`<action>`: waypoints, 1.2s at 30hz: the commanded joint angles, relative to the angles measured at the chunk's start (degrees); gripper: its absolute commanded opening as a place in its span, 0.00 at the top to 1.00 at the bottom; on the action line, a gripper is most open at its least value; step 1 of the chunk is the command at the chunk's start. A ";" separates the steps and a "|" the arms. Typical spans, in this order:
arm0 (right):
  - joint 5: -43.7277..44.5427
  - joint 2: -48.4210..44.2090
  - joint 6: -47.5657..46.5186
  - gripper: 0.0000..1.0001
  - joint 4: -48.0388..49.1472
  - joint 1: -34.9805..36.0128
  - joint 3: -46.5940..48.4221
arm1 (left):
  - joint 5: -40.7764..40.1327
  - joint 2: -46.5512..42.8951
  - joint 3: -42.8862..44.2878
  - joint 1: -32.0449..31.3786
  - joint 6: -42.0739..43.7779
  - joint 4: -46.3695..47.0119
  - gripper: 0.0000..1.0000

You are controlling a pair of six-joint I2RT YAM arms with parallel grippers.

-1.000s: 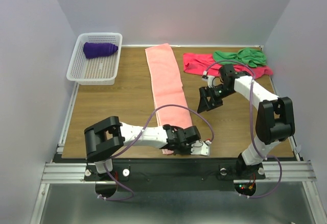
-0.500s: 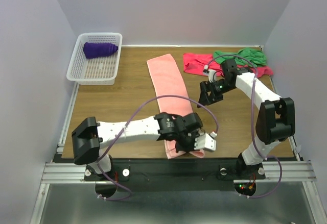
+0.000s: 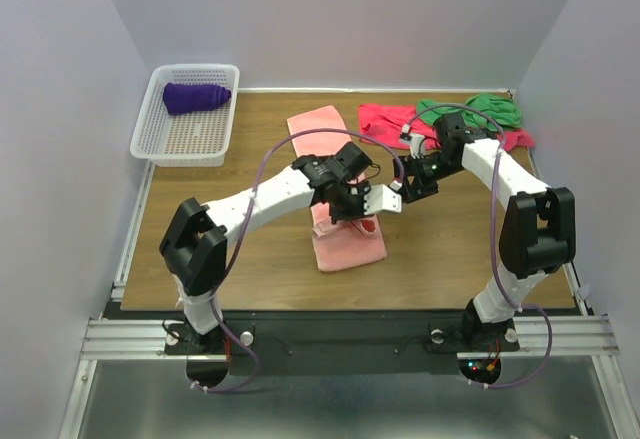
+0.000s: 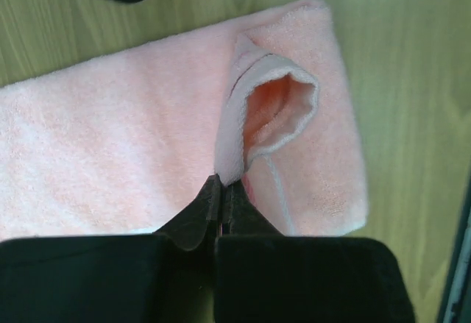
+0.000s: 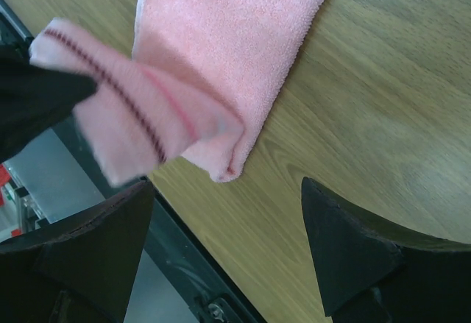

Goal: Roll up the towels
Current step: Fold the towel

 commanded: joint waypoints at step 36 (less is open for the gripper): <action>-2.13 2.95 -3.33 0.14 -0.89 -2.23 0.02 | 1.39 8.93 10.63 7.45 13.78 3.06 1.00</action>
